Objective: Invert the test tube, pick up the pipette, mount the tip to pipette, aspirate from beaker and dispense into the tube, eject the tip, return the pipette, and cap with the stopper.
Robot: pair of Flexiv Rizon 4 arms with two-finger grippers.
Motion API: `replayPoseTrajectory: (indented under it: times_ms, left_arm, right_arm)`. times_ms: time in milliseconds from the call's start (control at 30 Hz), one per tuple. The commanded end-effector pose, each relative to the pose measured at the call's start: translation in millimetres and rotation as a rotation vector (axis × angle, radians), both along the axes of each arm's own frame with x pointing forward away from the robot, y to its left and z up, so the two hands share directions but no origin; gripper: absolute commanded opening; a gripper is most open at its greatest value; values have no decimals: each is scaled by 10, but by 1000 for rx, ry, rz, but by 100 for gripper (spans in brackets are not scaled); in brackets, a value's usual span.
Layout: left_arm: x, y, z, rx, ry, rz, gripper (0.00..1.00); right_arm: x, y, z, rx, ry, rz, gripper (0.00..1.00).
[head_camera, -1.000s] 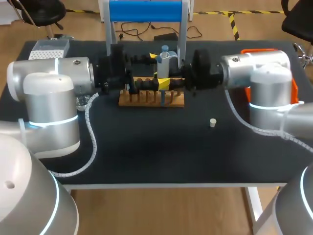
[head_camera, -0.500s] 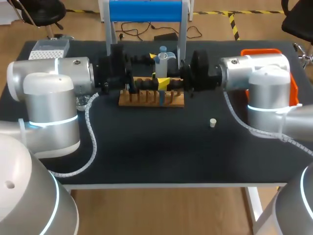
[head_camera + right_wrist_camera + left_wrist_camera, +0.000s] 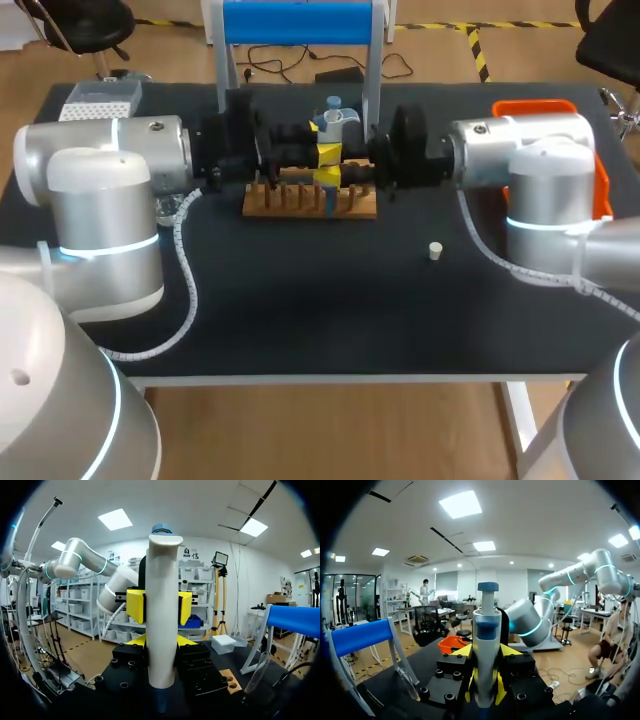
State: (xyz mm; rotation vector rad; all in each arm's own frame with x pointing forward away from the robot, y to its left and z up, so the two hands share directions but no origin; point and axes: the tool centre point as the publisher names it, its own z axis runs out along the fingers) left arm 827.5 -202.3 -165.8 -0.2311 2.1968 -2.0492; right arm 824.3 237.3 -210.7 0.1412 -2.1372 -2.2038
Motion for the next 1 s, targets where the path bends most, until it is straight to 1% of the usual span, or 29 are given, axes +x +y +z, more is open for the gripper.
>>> replayPoseTrajectory:
  times_ms: [33,133,167,200,233,367,467,567,667,733,833,867,900,1000]
  left_arm:
    - [-24,-19,-9,-2,-1,2,0]
    - [-24,-19,-9,-2,-1,2,0]
    - [-24,-19,-9,-2,-1,2,0]
    - [-24,-19,-9,-2,-1,2,0]
    - [-24,-19,-9,-2,-1,2,0]
    - [-24,-19,-9,-2,-1,2,0]
    - [-24,-19,-9,-2,-1,2,0]
    - [-24,-19,-9,-2,-1,2,0]
    - [-24,-19,-9,-2,-1,2,0]
    - [-24,-19,-9,-2,-1,2,0]
    - [-24,-19,-9,-2,-1,2,0]
    - [-24,-19,-9,-2,-1,2,0]
    - [-24,-19,-9,-2,-1,2,0]
    - [-24,-19,-9,-2,-1,2,0]
  right_arm:
    - [-4,-7,8,-1,0,-4,0]
    - [-7,-6,11,-4,2,-5,0]
    - [-7,-6,11,-5,3,-7,18]
    - [-7,-8,12,-7,3,-8,69]
    - [-7,-12,14,-9,2,-11,100]
    - [-16,-48,35,-14,-2,-10,100]
    - [0,-126,66,-14,3,1,100]
    - [33,-256,95,-10,8,18,100]
    - [112,-470,115,-12,13,19,100]
    - [201,-647,132,-6,22,7,100]
    - [364,-925,176,-31,-17,-17,100]
    - [399,-968,181,-38,-20,-16,100]
    - [490,-1056,184,-41,-3,-3,100]
    - [715,-1215,182,-67,19,-28,100]
